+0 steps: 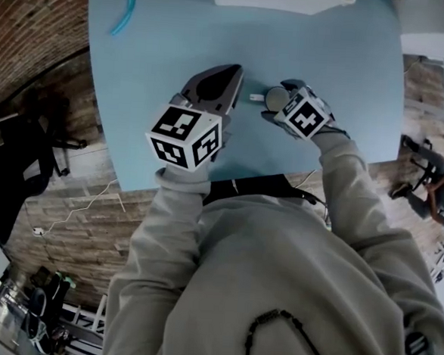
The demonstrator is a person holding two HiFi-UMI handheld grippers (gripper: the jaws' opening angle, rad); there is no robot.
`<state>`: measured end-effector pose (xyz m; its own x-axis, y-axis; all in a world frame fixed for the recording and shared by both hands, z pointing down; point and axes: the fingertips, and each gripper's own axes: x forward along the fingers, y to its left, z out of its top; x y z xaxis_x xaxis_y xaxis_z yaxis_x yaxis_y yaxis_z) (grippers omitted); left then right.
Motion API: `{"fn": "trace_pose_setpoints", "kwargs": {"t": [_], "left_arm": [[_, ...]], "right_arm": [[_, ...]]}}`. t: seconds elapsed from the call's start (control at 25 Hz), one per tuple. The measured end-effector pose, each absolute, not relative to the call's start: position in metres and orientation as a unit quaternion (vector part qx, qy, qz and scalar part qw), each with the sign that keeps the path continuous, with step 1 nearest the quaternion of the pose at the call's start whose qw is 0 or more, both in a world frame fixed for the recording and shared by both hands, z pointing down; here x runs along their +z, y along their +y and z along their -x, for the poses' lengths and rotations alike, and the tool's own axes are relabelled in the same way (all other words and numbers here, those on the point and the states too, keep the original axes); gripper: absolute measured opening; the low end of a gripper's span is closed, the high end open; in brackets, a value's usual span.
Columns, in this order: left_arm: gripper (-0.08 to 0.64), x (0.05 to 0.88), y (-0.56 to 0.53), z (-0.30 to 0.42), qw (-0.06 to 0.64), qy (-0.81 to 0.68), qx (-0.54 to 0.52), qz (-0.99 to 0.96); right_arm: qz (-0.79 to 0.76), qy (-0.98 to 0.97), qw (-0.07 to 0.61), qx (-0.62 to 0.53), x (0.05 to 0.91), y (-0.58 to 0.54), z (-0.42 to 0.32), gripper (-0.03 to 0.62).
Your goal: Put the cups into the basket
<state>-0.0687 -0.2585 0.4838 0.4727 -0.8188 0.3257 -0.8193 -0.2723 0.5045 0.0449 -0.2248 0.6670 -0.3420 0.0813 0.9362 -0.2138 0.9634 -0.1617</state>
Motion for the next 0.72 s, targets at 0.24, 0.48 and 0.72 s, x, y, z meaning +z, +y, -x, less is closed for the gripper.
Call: {"fn": "trace_pose_setpoints", "kwargs": {"t": [0.24,0.48,0.72], "left_arm": [[-0.005,0.488,-0.258,0.072,0.309,-0.526,0.000,-0.792],[-0.005,0.493,-0.254,0.076,0.310,-0.533,0.000,-0.787],[-0.005,0.499,-0.249,0.080,0.316,-0.539,0.005,-0.781]], "right_arm": [[-0.044,-0.797,0.591,0.114,0.682,-0.226,-0.048,0.400],[-0.040,-0.790,0.599,0.123,0.695,-0.219,-0.048,0.400],[-0.033,-0.784,0.608,0.125,0.702,-0.219,-0.046,0.408]]}}
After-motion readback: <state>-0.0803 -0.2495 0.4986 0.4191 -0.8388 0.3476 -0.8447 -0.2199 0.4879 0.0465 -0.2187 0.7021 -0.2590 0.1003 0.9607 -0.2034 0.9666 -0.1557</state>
